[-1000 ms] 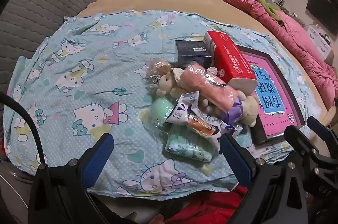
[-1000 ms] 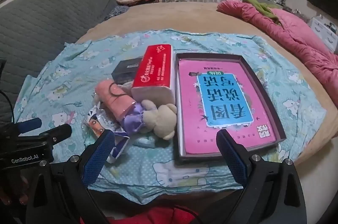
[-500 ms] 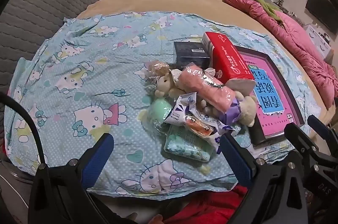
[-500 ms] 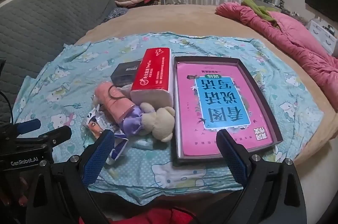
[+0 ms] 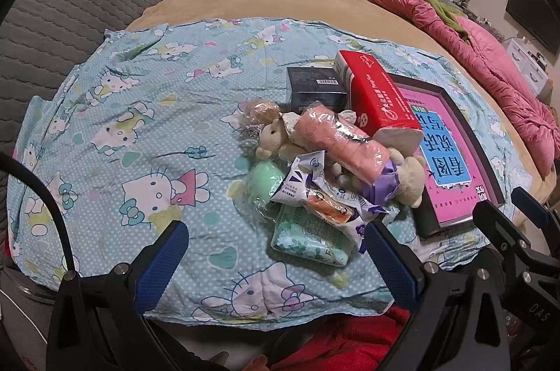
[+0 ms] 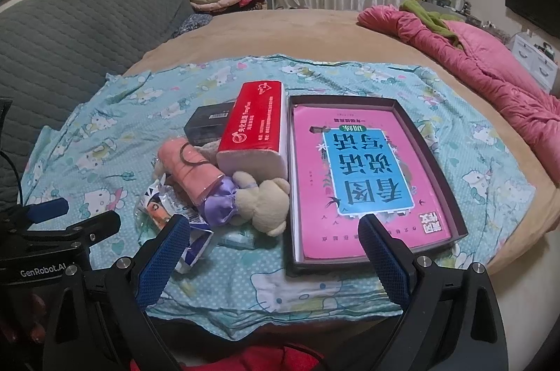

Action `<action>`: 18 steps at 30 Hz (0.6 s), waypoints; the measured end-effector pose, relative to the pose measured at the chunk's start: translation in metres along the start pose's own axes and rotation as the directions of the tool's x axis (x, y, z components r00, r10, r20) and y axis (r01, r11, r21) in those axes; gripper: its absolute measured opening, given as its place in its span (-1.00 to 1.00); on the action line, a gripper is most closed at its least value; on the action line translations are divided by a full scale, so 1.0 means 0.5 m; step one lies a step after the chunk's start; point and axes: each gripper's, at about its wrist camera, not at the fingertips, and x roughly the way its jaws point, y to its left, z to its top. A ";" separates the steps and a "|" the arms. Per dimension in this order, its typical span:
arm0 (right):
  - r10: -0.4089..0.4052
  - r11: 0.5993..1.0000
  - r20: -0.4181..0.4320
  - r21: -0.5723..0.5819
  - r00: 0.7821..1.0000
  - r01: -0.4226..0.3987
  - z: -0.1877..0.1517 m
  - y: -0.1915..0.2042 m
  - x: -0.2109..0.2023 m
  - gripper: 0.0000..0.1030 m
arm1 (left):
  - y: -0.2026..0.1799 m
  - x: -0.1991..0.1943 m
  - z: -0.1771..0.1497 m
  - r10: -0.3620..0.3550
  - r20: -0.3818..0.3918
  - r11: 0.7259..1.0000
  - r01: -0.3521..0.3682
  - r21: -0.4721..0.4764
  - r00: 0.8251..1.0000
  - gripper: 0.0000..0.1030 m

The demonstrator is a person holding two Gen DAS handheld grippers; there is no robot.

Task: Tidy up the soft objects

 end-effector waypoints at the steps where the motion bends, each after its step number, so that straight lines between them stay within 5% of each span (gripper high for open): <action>1: 0.003 1.000 0.002 -0.001 1.000 -0.003 -0.001 -0.001 0.000 0.88 | 0.000 0.001 -0.001 0.000 0.000 1.000 0.000 0.000 1.000 0.96; 18: 0.005 1.000 0.004 -0.001 1.000 -0.005 -0.002 -0.001 0.001 0.88 | 0.001 0.005 -0.003 0.000 -0.005 1.000 0.000 0.003 1.000 0.96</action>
